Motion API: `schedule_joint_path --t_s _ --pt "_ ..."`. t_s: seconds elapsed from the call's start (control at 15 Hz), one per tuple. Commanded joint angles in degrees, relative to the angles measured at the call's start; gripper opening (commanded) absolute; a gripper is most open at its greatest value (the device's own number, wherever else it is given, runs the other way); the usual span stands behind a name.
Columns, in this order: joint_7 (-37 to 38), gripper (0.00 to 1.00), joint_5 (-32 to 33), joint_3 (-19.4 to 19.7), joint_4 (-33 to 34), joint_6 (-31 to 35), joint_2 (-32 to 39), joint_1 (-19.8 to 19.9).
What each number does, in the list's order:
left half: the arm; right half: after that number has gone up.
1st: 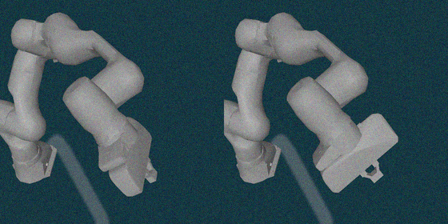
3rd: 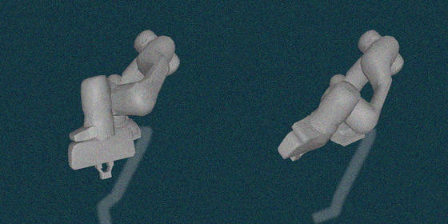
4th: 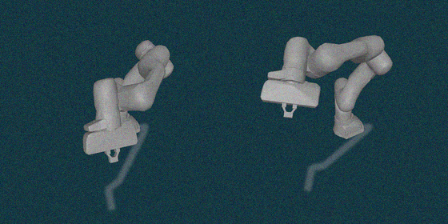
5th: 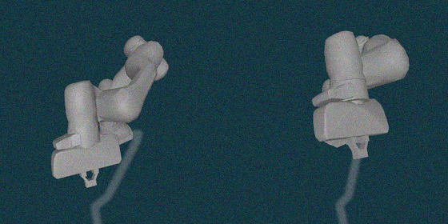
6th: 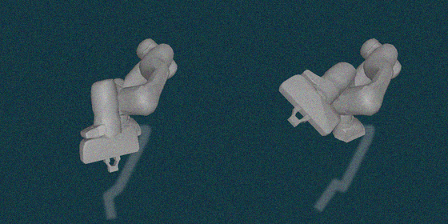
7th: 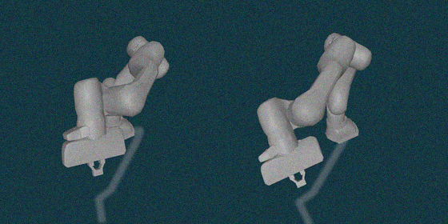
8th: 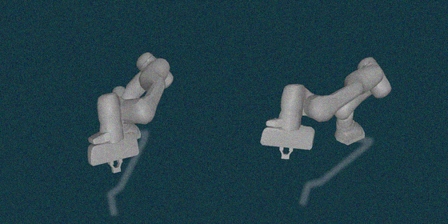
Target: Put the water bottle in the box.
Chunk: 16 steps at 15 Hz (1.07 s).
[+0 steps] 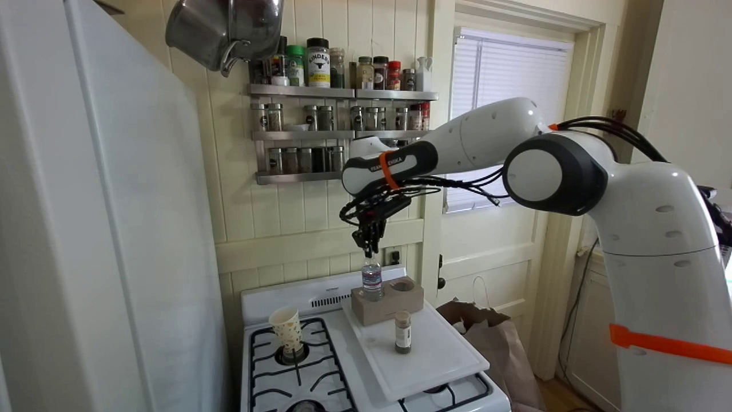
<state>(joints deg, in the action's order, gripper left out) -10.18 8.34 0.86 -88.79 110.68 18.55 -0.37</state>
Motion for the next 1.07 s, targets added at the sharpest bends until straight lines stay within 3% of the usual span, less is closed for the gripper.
schedule_joint_path --t_s 0.0,0.07,0.2,0.47,0.6,0.87,1.0 --pt "-0.02 0.08 0.17 -0.47 1.40 -2.02 0.96 0.09" --pt "0.02 0.56 0.06 -0.47 1.20 -2.01 0.78 0.16" --pt "0.53 0.64 0.76 -0.22 -0.04 -1.35 -1.02 0.09" --pt "0.91 0.94 1.66 -0.10 -2.85 0.07 -6.88 0.03" --pt "1.01 1.00 0.84 -0.42 -4.79 0.03 -10.81 0.05" --pt "0.38 1.00 -4.62 -1.42 -8.42 -9.17 -17.96 -0.02" --pt "4.39 1.00 -5.49 -1.94 -12.08 -12.27 -21.69 -0.74"
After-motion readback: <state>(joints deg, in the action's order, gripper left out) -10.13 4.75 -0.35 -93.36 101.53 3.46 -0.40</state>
